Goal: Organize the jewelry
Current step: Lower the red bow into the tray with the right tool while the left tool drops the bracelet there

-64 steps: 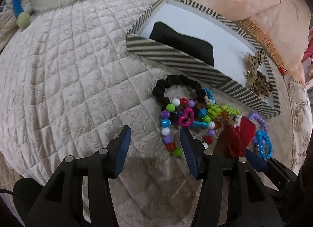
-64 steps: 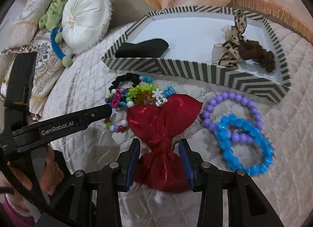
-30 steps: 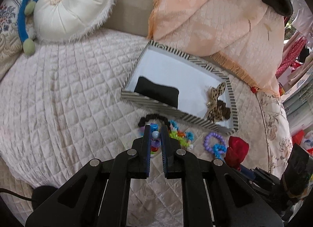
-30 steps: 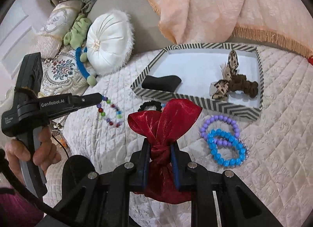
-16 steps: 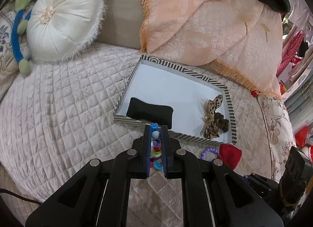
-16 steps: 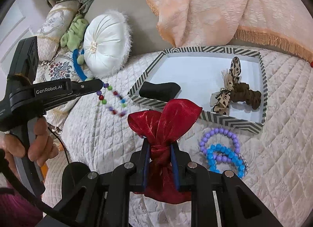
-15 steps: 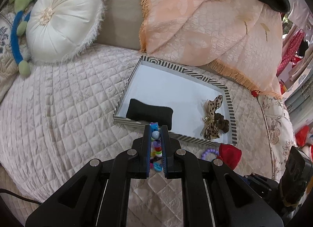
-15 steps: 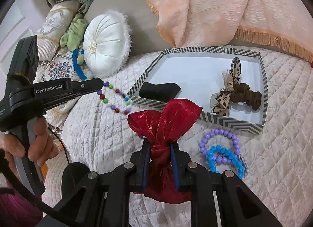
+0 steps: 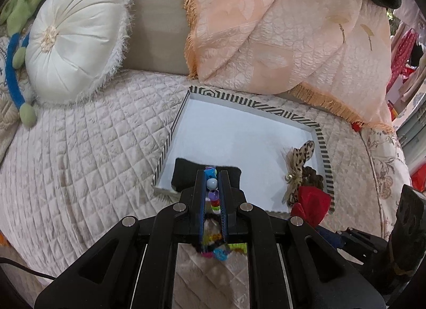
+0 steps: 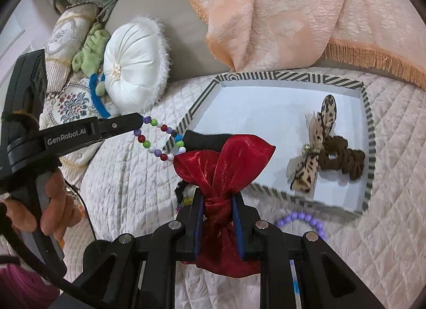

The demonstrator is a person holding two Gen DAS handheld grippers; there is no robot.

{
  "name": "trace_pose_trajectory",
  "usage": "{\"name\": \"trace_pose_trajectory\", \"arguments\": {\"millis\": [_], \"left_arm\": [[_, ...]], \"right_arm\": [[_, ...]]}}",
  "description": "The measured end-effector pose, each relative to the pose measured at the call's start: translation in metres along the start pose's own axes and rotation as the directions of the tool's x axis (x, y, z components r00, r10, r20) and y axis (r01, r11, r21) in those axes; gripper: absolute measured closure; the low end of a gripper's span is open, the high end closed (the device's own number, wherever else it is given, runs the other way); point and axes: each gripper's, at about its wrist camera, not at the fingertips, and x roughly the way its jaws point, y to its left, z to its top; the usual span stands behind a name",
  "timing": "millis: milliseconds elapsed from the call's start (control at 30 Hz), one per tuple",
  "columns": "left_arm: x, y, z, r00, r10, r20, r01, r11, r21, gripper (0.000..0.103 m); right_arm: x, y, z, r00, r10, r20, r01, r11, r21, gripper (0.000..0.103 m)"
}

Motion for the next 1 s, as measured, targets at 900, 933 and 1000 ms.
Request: {"name": "trace_pose_trajectory", "arguments": {"millis": [900, 933, 1000], "left_arm": [[0.128, 0.011, 0.062, 0.993, 0.042, -0.11, -0.049, 0.997, -0.058, 0.095], [0.131, 0.015, 0.06, 0.992, 0.054, -0.118, -0.061, 0.996, -0.062, 0.095], [0.137, 0.022, 0.056, 0.989, 0.063, -0.131, -0.073, 0.995, -0.073, 0.095]], "right_arm": [[0.095, -0.041, 0.052, 0.993, -0.083, -0.079, 0.088, 0.994, 0.065, 0.084], [0.098, -0.042, 0.053, 0.993, -0.089, -0.076, 0.095, 0.993, 0.072, 0.084], [0.105, -0.044, 0.054, 0.993, -0.096, -0.075, 0.102, 0.991, 0.09, 0.084]]}}
